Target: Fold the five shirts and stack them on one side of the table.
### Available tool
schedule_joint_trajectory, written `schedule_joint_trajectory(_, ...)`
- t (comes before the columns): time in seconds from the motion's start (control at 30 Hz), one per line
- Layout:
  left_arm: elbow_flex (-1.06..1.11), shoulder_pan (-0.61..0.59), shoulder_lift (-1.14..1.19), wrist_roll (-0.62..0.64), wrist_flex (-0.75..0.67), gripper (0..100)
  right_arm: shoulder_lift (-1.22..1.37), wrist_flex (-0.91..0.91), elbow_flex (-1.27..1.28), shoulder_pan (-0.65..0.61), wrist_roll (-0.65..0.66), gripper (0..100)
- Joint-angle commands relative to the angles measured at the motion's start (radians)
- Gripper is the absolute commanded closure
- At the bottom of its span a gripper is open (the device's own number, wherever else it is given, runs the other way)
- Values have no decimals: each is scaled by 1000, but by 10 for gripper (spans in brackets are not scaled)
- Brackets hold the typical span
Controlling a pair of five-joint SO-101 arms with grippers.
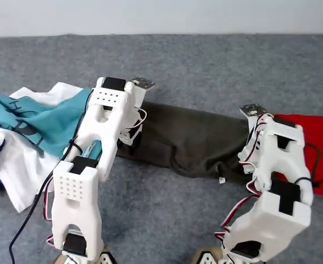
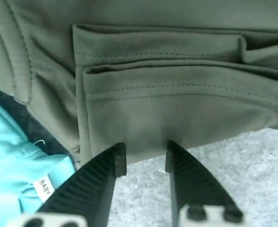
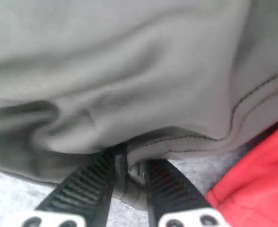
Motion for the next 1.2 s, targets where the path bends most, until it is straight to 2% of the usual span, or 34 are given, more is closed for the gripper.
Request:
schedule_joint_trajectory(0.0,-4,0,-75,-2,21,852,-38,90,-68,-47,-11,989)
schedule_joint_trajectory(0.37,-4,0,-75,-2,23,852,-191,280,-373,-13,-11,989)
schedule_joint_trajectory(0.77,-4,-2,-75,-2,23,852,-259,306,-404,271,121,989)
schedule_joint_trajectory(1.17,-2,-2,-75,-2,23,852,-311,306,-404,409,164,989)
